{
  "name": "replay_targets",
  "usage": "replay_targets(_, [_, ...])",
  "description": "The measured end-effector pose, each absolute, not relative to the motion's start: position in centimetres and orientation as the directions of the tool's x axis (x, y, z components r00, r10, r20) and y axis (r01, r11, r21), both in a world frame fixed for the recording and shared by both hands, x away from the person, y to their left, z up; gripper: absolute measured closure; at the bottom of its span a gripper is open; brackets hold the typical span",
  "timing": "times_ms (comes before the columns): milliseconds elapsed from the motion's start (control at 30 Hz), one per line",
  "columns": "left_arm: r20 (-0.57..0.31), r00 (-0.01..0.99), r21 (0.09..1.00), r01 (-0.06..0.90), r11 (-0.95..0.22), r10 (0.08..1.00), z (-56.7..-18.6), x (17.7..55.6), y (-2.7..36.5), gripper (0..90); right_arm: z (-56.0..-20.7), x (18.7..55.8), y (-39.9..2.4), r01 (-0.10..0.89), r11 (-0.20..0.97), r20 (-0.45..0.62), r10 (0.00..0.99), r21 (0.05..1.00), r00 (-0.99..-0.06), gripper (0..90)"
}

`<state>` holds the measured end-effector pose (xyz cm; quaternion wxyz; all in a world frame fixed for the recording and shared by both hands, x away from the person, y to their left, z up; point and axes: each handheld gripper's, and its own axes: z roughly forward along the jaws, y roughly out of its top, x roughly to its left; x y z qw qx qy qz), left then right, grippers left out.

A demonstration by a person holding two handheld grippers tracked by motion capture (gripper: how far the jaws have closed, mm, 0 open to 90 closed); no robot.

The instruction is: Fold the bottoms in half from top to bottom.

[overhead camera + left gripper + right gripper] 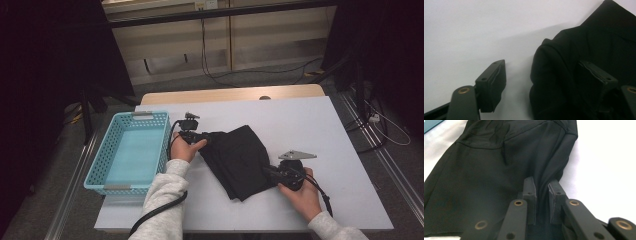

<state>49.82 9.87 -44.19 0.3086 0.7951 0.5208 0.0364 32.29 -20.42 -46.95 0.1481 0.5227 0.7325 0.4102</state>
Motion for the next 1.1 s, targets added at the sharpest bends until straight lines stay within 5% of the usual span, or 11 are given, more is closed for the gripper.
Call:
replay_targets(367, [-0.204,0.499,0.494,0.795,-0.351,0.843,-43.9,49.6,9.5,44.9,-46.9,32.2,-20.3,0.640,0.120,0.205,0.889,0.759,-0.409,79.1])
replay_targets(433, [-0.213,0.494,0.485,0.803,-0.348,0.843,-43.8,49.6,9.5,51.9,-46.9,32.2,-20.3,0.641,0.119,0.206,0.889,0.758,-0.409,79.1])
replay_targets(533, [-0.289,0.474,0.469,0.828,-0.308,0.832,-44.0,49.6,9.3,73.9,-46.9,32.2,-20.4,0.644,0.112,0.214,0.889,0.757,-0.405,79.1])
replay_targets(1100, [-0.306,0.411,0.370,0.882,-0.291,0.859,-42.2,50.1,9.0,83.0,-46.6,32.3,-20.4,0.643,0.108,0.222,0.885,0.758,-0.410,80.3])
